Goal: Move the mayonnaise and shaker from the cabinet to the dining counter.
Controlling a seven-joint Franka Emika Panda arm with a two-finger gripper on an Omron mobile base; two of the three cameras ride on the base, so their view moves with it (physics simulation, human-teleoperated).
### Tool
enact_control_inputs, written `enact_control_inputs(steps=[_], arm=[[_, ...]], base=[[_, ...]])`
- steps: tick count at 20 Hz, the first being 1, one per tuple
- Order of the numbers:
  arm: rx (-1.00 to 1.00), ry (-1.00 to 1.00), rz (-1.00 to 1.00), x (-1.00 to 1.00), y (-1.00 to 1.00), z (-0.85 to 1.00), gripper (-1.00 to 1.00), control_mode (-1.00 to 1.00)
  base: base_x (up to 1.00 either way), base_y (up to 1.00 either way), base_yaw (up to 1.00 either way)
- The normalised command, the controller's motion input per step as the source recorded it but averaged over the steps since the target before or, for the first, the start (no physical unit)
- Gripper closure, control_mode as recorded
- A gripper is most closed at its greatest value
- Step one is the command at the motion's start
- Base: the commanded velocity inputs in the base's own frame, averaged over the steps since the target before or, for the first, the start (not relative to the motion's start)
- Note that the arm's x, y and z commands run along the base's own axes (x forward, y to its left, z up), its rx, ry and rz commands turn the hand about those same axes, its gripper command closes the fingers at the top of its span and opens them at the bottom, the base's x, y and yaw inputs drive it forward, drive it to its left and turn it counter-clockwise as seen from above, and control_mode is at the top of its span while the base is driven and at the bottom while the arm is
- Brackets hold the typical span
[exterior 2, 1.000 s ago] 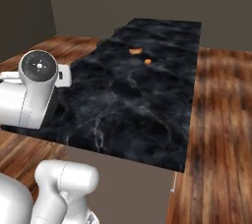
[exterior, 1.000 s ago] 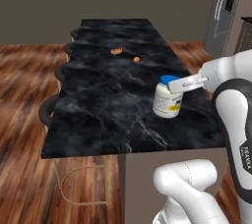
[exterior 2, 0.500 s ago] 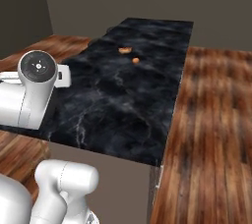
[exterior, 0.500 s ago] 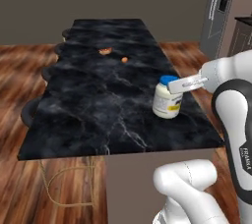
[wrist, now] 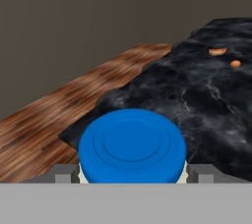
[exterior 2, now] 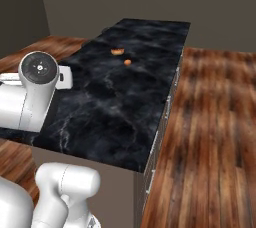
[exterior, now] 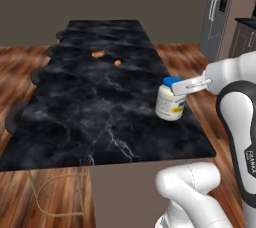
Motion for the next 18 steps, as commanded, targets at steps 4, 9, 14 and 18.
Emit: enact_control_inputs(steps=[4, 9, 14, 18], arm=[[0.00, 0.00, 0.00, 0.00, 0.00, 0.00, 1.00, 1.00], [0.00, 0.00, 0.00, 0.00, 0.00, 0.00, 1.00, 1.00], [0.00, 0.00, 0.00, 0.00, 0.00, 0.00, 1.00, 1.00], [0.00, 0.00, 0.00, 0.00, 0.00, 0.00, 1.00, 1.00]], base=[[0.44, -0.23, 0.00], [0.35, -0.19, 0.00], [0.15, -0.25, 0.00], [0.16, -0.14, 0.00]])
